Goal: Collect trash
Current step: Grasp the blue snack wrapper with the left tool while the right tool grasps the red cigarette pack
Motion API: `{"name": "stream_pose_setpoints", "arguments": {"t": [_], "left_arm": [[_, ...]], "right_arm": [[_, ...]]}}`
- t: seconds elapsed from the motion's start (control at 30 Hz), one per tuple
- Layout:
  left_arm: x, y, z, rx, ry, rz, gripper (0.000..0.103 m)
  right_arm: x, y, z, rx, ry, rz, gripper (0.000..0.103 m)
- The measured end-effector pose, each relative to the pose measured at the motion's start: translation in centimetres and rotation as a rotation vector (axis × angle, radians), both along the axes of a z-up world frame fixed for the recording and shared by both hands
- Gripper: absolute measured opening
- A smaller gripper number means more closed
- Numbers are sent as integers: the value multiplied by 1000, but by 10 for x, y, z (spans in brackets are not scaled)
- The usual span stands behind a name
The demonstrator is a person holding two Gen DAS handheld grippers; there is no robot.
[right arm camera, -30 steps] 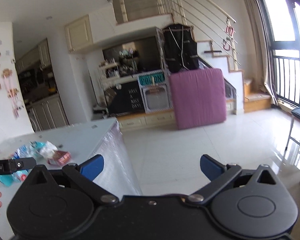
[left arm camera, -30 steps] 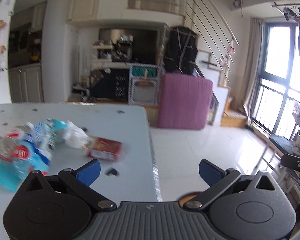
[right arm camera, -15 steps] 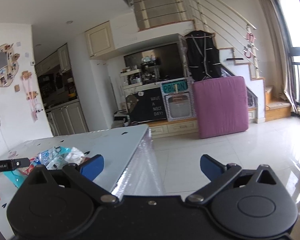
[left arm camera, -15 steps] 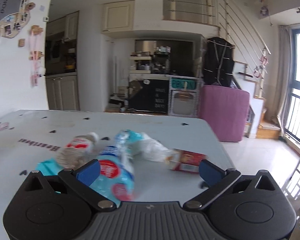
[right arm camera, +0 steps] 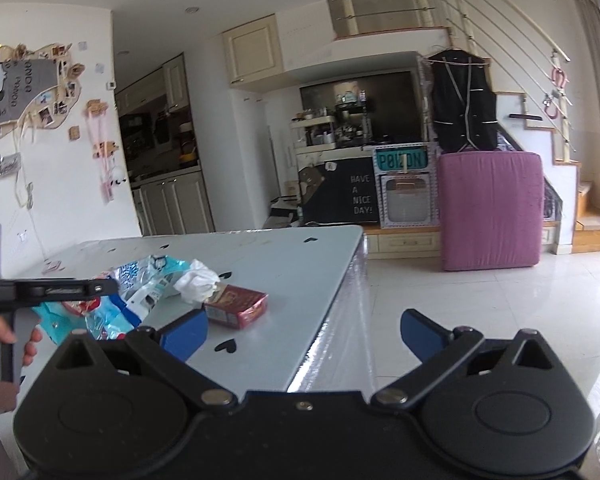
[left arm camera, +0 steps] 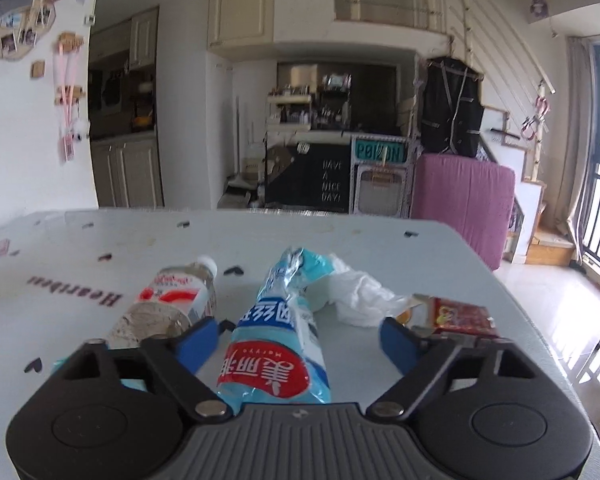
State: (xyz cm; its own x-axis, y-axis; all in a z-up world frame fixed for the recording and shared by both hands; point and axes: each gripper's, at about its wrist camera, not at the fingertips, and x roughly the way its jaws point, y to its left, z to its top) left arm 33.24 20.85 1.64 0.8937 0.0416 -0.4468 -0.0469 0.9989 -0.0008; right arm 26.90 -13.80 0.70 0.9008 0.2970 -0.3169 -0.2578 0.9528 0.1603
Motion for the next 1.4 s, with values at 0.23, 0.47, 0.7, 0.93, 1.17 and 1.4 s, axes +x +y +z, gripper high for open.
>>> {"name": "stream_pose_setpoints", "arguments": {"t": [0.23, 0.47, 0.7, 0.93, 1.17, 1.4], "left_arm": [[-11, 8, -15, -40, 15, 5, 29], [-45, 12, -25, -133, 32, 2, 20], [-64, 10, -29, -240, 47, 84, 16], [-80, 3, -34, -262, 31, 113, 15], [-90, -5, -46, -248, 24, 102, 15], [-88, 6, -49, -320, 29, 91, 15]], "right_arm": [[15, 9, -2, -7, 3, 26, 103], [36, 19, -5, -14, 12, 59, 103], [78, 38, -4, -48, 47, 90, 103], [152, 61, -6, -13, 138, 176, 83], [206, 83, -33, 58, 231, 273, 76], [207, 78, -54, 216, 336, 430, 76]]}}
